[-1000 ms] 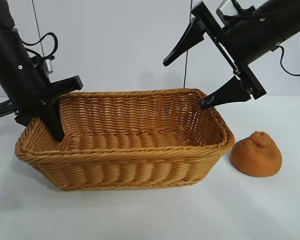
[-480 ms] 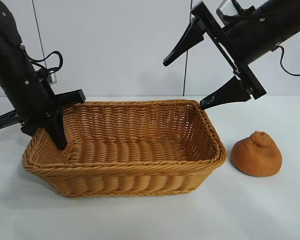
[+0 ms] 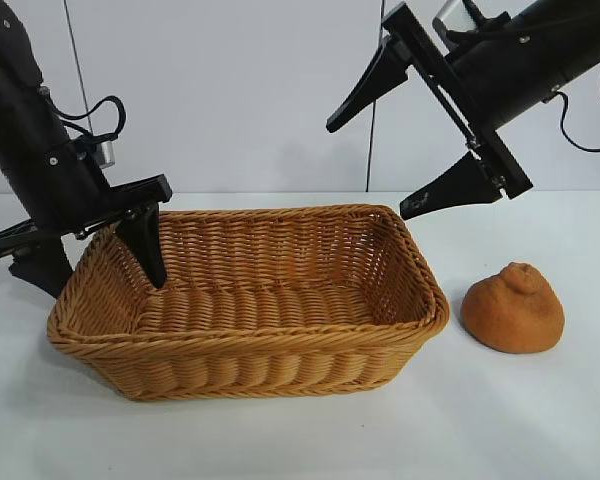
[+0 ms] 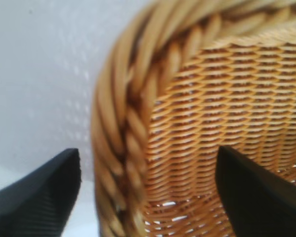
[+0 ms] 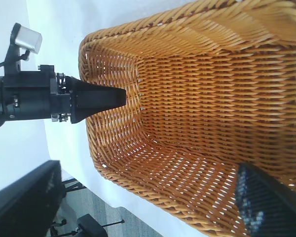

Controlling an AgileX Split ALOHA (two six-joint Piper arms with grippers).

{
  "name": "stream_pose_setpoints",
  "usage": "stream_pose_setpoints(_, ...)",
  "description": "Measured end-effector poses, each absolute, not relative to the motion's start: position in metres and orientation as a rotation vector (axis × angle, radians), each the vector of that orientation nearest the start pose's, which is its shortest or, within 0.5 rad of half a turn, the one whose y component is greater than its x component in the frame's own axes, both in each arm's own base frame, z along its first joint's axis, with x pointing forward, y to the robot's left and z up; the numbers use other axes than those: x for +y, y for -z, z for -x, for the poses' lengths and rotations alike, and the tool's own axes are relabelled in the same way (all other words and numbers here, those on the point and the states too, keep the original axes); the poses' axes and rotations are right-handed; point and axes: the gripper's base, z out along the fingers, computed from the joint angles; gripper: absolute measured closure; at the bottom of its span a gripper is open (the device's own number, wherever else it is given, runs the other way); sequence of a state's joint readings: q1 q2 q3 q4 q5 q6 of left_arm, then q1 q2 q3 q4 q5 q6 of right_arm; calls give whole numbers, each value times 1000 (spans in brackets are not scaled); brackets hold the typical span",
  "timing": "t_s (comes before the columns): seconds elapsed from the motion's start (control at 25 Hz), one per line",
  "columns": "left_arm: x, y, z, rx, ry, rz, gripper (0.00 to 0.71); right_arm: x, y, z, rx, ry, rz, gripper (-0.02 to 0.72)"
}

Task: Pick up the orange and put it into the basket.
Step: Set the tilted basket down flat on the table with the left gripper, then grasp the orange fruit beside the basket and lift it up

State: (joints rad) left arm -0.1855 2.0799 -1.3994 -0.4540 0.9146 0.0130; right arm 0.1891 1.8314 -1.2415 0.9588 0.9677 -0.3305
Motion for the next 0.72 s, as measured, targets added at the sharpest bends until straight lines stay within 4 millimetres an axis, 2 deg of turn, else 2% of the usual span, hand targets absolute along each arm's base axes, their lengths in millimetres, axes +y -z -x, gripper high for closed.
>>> stream_pose_setpoints(0.24, -104, -185, -388, 2997, 558, 25, 143, 129, -222, -347, 2761, -1167, -19, 51)
stream_pose_setpoints(0.44, -95, -222, -387, 2945, 413, -73, 143, 129, -222, -347, 2761, -1167, -19, 51)
stream_pose_setpoints(0.56, -83, -233, -388, 2952, 304, -59, 143, 129, -222, -347, 2761, -1167, -19, 51)
stream_pose_setpoints(0.72, -50, -233, -390, 2987, 147, 4, 143, 129, -222, -347, 2761, -1167, -19, 51)
